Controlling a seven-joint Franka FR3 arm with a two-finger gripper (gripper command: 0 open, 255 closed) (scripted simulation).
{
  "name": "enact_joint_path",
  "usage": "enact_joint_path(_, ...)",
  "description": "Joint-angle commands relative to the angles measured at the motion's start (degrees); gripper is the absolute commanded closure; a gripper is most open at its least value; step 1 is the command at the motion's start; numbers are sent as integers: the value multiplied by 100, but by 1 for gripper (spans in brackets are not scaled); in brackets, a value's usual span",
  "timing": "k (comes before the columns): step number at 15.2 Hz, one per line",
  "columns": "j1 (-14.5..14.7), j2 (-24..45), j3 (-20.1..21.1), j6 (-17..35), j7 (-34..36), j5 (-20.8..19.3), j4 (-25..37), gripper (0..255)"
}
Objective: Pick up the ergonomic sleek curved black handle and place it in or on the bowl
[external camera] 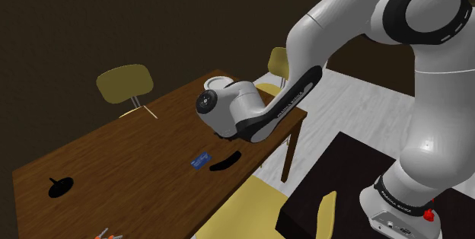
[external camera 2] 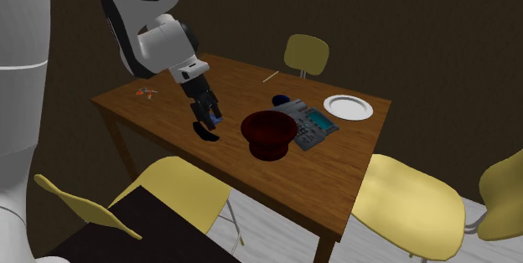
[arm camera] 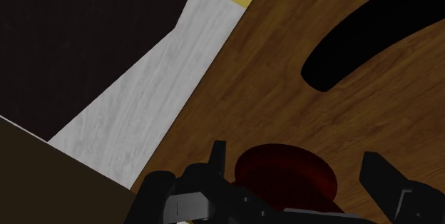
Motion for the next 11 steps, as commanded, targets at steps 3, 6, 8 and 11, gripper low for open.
enact_joint_path(3,1,8,-7,11,9,-12,-7,0)
enact_joint_path(6,1,7,-7,11,8,-11,-7,0)
enact_joint_path(8,1,7,-7,11,8,-11,-7,255)
enact_joint_path(11,1,7,-7,11,8,-11,-7,255)
